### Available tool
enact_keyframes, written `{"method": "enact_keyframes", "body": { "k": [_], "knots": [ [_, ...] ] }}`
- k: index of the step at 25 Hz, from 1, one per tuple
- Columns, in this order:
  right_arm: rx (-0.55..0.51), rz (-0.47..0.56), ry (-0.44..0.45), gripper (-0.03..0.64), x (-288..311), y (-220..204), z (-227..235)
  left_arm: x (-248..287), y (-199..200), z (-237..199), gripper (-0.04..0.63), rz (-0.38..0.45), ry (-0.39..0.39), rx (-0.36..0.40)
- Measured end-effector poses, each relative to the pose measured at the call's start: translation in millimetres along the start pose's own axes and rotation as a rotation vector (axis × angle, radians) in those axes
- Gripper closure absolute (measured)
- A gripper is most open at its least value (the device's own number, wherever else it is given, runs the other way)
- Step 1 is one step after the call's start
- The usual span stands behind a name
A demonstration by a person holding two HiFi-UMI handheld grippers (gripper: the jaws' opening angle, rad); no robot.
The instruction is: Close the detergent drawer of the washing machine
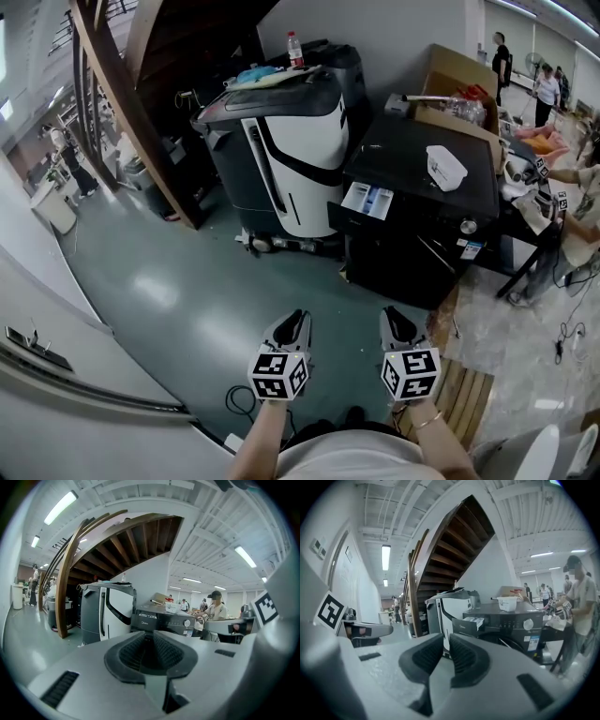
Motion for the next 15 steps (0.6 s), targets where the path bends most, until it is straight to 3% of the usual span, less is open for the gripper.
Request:
{"method": "enact_keyframes", "body": {
  "k": [7,15],
  "knots": [
    [0.005,-0.035,0.051,0.538,8.5,-3.6,4.5,10.7,-5.9,6.0,0.511,-0.018,0.007,-0.007],
    [0.018,-0.054,0.062,0.529,24.6,-4.6,11.3,24.8,-10.4,-0.6,0.474,-0.026,0.024,-0.04]
  ]
}}
Point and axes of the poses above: the fingertips, and each gripper's own axes: x forward along the fingers, z to its right, y out of its top, the point moved 8 cm from there along -x, backward along the fingers, and after that the axes turned 2 degrees about -y, right-handed, at the moved point
